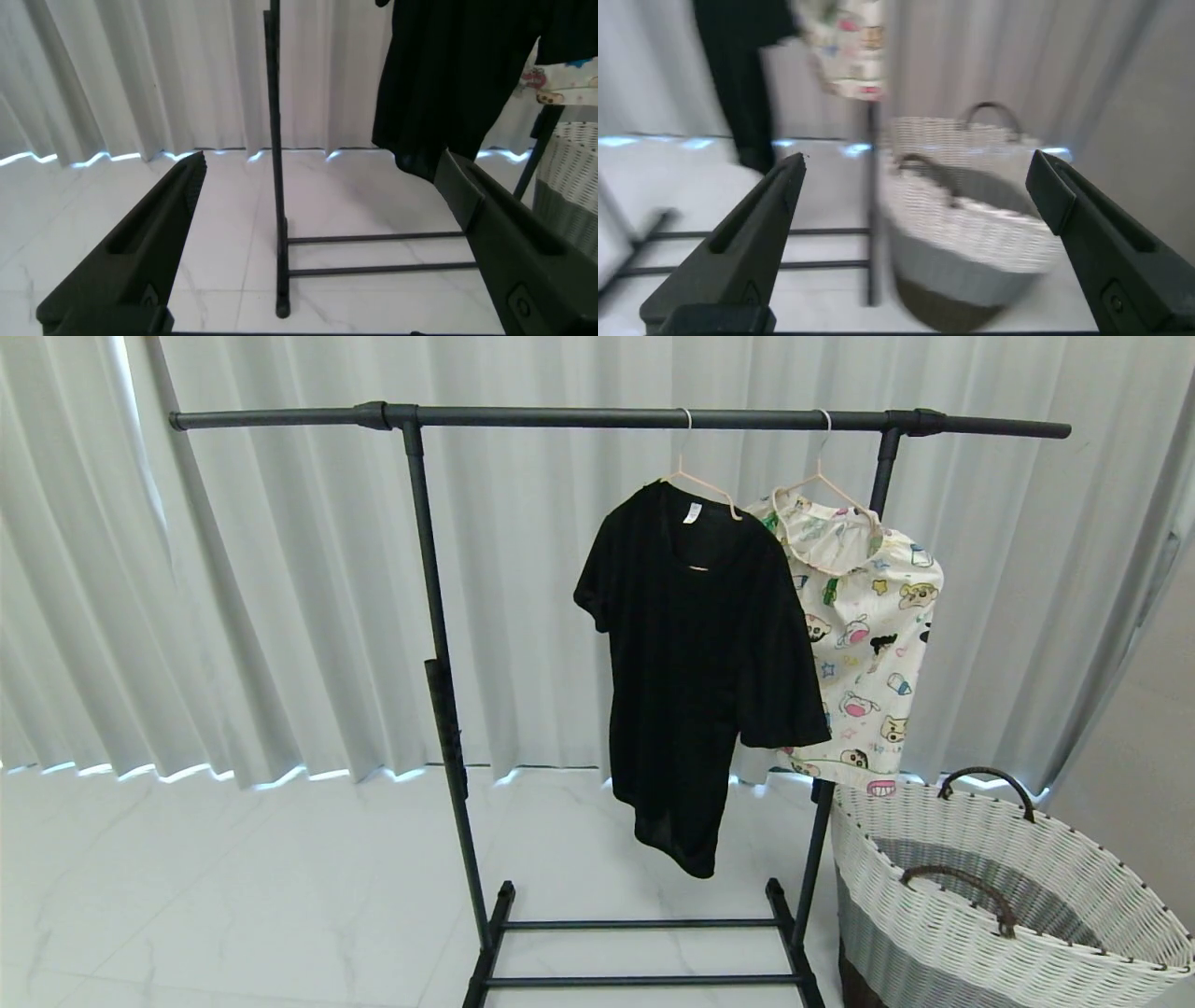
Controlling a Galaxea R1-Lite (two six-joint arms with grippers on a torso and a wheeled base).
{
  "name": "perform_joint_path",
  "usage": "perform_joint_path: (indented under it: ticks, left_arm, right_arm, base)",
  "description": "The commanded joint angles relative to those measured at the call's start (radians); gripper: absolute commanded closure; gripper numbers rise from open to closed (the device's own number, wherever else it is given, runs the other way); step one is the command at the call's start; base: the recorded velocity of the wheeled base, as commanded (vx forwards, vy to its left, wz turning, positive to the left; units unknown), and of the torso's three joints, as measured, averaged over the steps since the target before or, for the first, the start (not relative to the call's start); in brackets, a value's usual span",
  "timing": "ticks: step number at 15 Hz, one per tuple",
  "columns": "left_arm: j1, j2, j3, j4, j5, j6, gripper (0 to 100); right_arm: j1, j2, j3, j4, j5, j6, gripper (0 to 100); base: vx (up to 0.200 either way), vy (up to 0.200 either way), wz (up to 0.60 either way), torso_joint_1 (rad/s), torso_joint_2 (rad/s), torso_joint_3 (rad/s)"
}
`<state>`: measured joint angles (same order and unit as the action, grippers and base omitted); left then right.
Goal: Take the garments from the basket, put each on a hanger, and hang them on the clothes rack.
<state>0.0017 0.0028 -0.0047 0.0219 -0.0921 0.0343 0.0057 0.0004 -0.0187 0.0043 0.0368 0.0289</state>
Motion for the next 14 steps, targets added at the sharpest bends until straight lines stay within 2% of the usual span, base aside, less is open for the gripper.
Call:
perform_joint_path:
  ticks: [1, 2, 3, 4, 6, 8, 9, 11, 13, 14]
  left_arm:
    - [0.0, 0.0, -0.001, 0.001, 0.0, -0.01, 0]
    - [0.0, -0.001, -0.001, 0.001, 0.0, -0.01, 0]
    - [0.0, 0.0, 0.0, -0.002, 0.002, -0.007, 0]
    - [0.0, 0.0, 0.0, -0.002, 0.002, -0.007, 0]
    - [0.0, -0.001, 0.0, 0.0, 0.002, -0.002, 0]
    - [0.0, -0.001, 0.0, 0.0, 0.002, -0.005, 0]
    - [0.0, -0.001, 0.0, 0.0, 0.002, -0.004, 0]
    - [0.0, -0.001, 0.0, -0.002, 0.002, -0.002, 0]
    - [0.0, -0.001, 0.0, 0.0, 0.002, -0.002, 0]
    - [0.0, -0.001, 0.0, -0.002, 0.002, -0.002, 0]
  right_arm:
    - [0.0, 0.0, 0.003, -0.006, -0.006, 0.005, 0]
    - [0.0, 0.0, 0.014, -0.044, -0.101, -0.001, 0]
    - [0.0, 0.0, 0.019, -0.049, -0.278, -0.014, 0]
    - [0.0, 0.0, 0.019, -0.05, -0.331, -0.003, 0]
    - [0.0, 0.0, 0.019, -0.05, -0.302, -0.017, 0]
    - [0.0, 0.0, 0.019, -0.063, -0.155, -0.063, 0]
    - [0.0, 0.0, 0.019, -0.067, -0.069, -0.136, 0]
    - [0.0, 0.0, 0.019, -0.05, 0.078, -0.072, 0]
    - [0.0, 0.0, 0.019, -0.058, 0.074, -0.078, 0]
    - [0.0, 0.0, 0.019, -0.059, 0.034, -0.052, 0]
  base:
    - [0.0, 0.0, 0.0, 0.0, 0.0, 0.0]
    - [0.0, 0.0, 0.0, 0.0, 0.0, 0.0]
    - [0.0, 0.0, 0.0, 0.0, 0.0, 0.0]
    - [0.0, 0.0, 0.0, 0.0, 0.0, 0.0]
    - [0.0, 0.0, 0.0, 0.0, 0.0, 0.0]
    - [0.0, 0.0, 0.0, 0.0, 0.0, 0.0]
    - [0.0, 0.0, 0.0, 0.0, 0.0, 0.0]
    - [0.0, 0.0, 0.0, 0.0, 0.0, 0.0]
    - [0.0, 0.0, 0.0, 0.0, 0.0, 0.0]
    - [0.0, 0.0, 0.0, 0.0, 0.0, 0.0]
